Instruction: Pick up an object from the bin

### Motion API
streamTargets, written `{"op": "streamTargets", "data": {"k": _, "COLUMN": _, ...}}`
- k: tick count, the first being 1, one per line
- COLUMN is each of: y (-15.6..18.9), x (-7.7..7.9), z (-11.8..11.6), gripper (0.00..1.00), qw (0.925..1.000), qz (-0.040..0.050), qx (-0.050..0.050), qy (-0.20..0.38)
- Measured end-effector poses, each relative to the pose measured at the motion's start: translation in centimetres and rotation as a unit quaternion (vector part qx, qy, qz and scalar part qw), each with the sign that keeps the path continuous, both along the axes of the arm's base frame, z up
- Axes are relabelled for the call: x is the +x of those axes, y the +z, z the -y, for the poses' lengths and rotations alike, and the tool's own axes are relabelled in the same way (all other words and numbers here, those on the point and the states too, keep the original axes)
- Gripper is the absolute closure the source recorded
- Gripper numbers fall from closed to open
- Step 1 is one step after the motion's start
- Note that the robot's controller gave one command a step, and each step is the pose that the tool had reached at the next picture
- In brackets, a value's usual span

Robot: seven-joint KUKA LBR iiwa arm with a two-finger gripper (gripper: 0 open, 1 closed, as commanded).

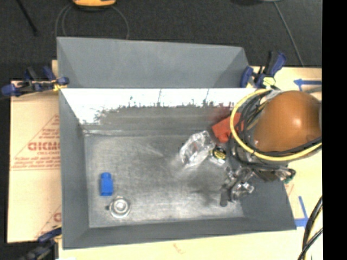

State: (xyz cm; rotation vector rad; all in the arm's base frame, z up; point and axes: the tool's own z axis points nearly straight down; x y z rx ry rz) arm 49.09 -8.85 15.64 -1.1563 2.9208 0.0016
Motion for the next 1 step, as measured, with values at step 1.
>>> {"op": "streamTargets", "data": {"k": 1, "y": 7.5, "x": 0.04, "z": -1.06, "gripper": 1.0, "qw": 0.9999, "qz": 0.0051, "qx": -0.001, "qy": -0.012}}
